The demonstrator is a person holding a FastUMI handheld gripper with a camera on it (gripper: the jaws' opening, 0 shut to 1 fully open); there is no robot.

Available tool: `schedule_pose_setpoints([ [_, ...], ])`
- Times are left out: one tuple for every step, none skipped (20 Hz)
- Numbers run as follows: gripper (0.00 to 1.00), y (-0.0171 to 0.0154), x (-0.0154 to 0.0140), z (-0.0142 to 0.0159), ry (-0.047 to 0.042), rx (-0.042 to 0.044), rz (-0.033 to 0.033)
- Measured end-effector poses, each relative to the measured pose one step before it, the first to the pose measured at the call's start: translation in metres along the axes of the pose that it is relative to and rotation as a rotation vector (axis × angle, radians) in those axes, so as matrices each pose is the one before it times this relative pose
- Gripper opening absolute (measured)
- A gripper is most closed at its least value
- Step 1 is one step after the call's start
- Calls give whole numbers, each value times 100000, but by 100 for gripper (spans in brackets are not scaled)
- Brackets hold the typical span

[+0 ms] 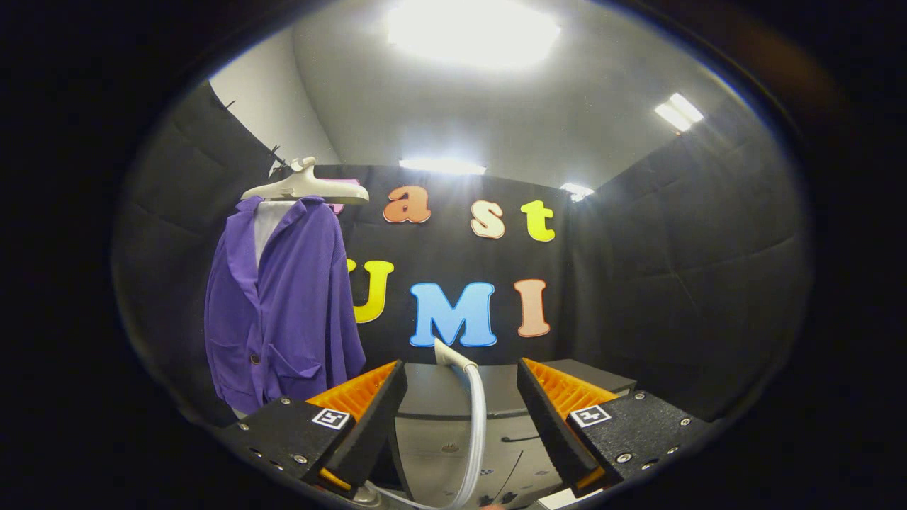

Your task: Iron the clothes twice with a garment steamer, once on the left side and once on the right side.

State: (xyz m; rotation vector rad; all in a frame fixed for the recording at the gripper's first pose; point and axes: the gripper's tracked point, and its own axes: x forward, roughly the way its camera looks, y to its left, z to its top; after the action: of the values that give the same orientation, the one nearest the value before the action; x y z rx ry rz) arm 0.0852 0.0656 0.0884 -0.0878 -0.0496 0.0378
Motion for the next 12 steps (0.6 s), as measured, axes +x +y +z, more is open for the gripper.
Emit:
schedule_pose_setpoints([
  [96,-252,1428,562,-447,304,934],
  [96,-169,1462,413,-115,251,1401],
  [96,-265,1411,179,120,-284,1554],
  [96,-470,1554,279,151,-706,1033],
  [96,-537,1634,100,232,-529,639],
  [96,-386,1384,123,150,-47,1163],
  [96,-372,1432,235,-145,410,1087],
  [96,-405,1376,72,375,343,928],
  [96,-554,1328,-113,805,263,555],
  [96,-610,1332,99,765,534,161],
  [96,-480,1104,3,826,1218,362],
  [96,-232,1284,165,695,1831,1180],
])
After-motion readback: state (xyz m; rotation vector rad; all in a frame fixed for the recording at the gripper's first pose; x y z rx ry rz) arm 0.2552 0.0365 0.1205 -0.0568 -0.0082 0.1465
